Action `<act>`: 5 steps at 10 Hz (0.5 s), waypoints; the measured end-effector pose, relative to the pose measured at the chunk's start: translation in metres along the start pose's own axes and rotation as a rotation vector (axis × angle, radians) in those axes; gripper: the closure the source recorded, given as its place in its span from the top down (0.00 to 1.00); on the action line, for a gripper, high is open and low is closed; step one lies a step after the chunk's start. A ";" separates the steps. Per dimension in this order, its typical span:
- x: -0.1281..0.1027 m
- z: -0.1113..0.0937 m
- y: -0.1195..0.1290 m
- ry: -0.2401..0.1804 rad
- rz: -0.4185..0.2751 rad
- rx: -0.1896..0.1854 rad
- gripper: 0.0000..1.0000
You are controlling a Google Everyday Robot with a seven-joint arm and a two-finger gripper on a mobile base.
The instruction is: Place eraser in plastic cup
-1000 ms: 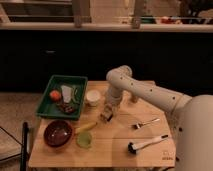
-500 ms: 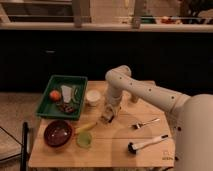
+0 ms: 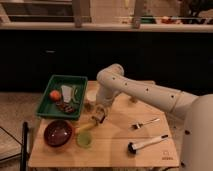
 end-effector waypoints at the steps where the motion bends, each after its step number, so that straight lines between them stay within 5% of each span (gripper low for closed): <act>1: -0.010 -0.004 -0.002 0.002 -0.020 0.009 0.01; 5: -0.053 -0.015 0.002 0.005 -0.124 0.034 0.00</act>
